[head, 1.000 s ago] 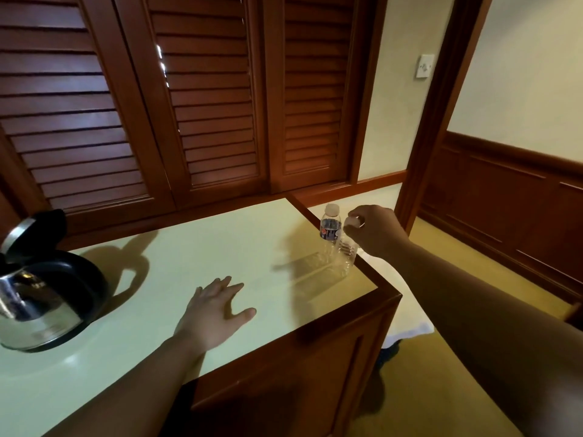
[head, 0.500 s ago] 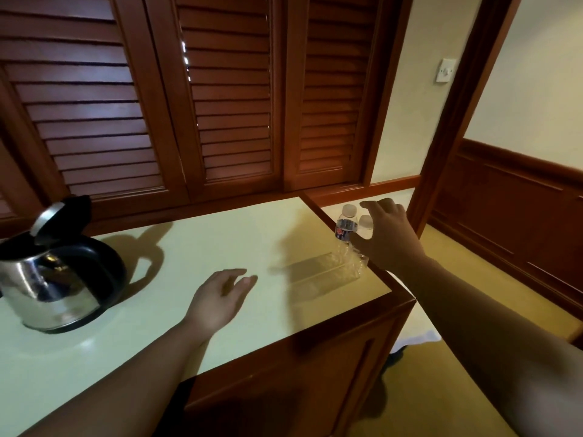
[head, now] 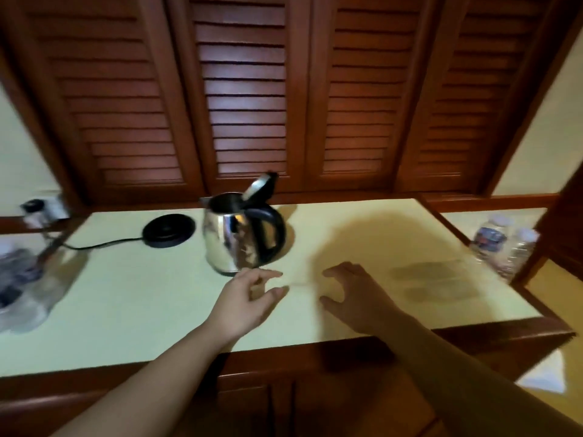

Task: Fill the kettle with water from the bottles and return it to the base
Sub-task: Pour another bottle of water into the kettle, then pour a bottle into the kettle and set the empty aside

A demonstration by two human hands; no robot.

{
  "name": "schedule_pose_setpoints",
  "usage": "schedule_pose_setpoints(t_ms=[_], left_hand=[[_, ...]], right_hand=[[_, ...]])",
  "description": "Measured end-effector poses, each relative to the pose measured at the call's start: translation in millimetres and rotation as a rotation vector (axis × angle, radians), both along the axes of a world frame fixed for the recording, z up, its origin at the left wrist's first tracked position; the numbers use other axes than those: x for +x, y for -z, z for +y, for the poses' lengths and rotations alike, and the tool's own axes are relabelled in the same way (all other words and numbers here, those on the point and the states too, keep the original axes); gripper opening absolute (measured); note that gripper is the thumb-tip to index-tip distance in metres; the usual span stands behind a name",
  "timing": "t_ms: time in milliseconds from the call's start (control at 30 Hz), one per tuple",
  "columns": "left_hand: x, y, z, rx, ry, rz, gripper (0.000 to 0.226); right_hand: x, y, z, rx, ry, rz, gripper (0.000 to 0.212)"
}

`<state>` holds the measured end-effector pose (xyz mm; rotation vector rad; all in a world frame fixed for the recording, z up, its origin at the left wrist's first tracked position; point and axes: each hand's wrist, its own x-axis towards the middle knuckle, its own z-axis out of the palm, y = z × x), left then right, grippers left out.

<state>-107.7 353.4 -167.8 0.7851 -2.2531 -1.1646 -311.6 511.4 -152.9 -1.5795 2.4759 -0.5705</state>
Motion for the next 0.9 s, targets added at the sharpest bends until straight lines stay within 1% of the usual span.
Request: schedule_pose_setpoints(t_ms=[100,200,267,333,367,467,533,633,833,900], left_hand=[[63,-1,-24,-0.005,-0.082,-0.012,0.043],[121,2,-47,0.029,-0.175,0.013,0.045],[155,1,-58,0.041,-0.23,0.024,0.038],[185,3,-69,0.024,-0.283,0.025,0.021],[199,4,-74,-0.001,-0.311,0.022,0.02],[235,12,-88,-0.082,-0.43,0.002,0.028],[255,18,-96,-0.116,-0.512,-0.006,0.029],[283,22,-107,-0.114,-0.622,0.007,0.021],[323,22,-137,-0.132,-0.831,0.023,0.017],[331,16,-148,-0.098,-0.895,0.053,0.021]], right_hand=[[62,23,-52,0.051,-0.106,-0.025,0.062],[120,39,-91,0.055,-0.203,-0.036,0.067],[150,46,-114,0.052,-0.249,0.012,0.069],[175,46,-137,0.043,-0.289,0.068,0.072],[187,45,-148,0.041,-0.308,0.095,0.073],[216,41,-174,0.05,-0.334,0.161,0.08],[228,44,-181,0.1,-0.328,0.162,0.081],[229,51,-181,0.181,-0.324,0.143,0.078],[223,54,-181,0.197,-0.327,0.121,0.077],[222,56,-182,0.181,-0.324,0.104,0.077]])
